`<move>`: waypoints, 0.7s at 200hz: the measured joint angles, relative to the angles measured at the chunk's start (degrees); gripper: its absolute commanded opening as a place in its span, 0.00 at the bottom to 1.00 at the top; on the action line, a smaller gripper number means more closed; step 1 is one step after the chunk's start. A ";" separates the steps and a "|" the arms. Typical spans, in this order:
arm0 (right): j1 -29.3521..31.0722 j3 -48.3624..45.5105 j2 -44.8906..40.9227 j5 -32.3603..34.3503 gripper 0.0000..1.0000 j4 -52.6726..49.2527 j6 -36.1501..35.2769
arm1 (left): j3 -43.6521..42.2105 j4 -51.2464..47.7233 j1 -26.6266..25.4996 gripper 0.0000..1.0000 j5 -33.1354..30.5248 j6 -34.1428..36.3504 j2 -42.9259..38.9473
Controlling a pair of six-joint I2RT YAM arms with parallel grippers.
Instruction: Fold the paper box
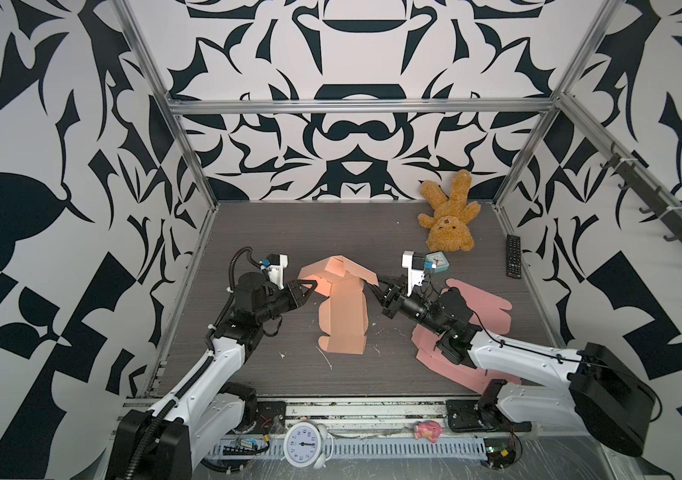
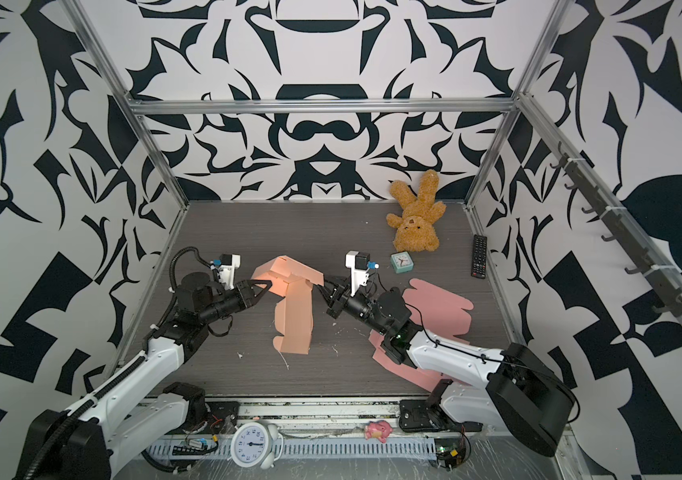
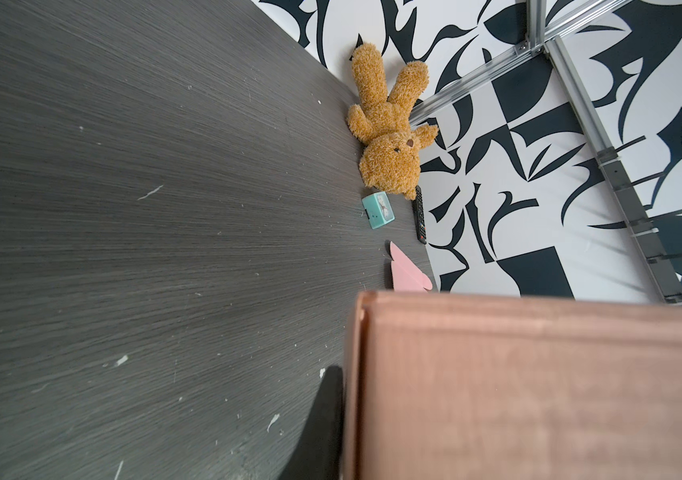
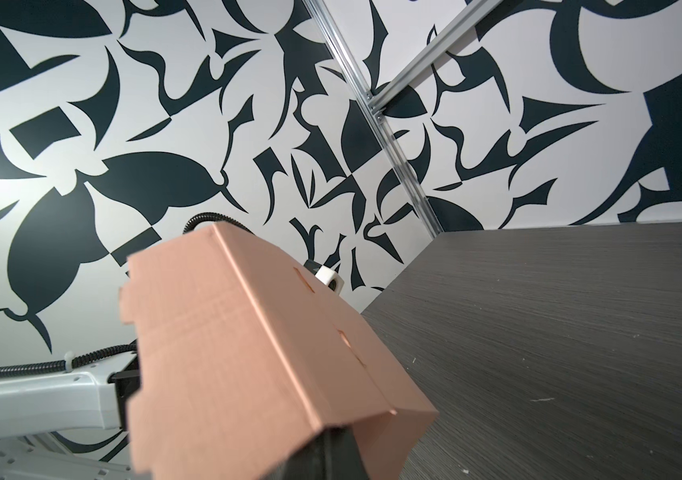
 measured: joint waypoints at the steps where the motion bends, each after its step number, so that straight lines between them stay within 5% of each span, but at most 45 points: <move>1: 0.00 0.02 0.00 -0.04 0.00 0.00 0.02 | 0.00 0.00 0.00 0.15 0.00 0.02 0.00; 140: -0.52 3.32 2.62 1.18 0.03 -9.84 1.49 | 0.00 -1.01 0.17 0.15 -1.33 1.46 0.79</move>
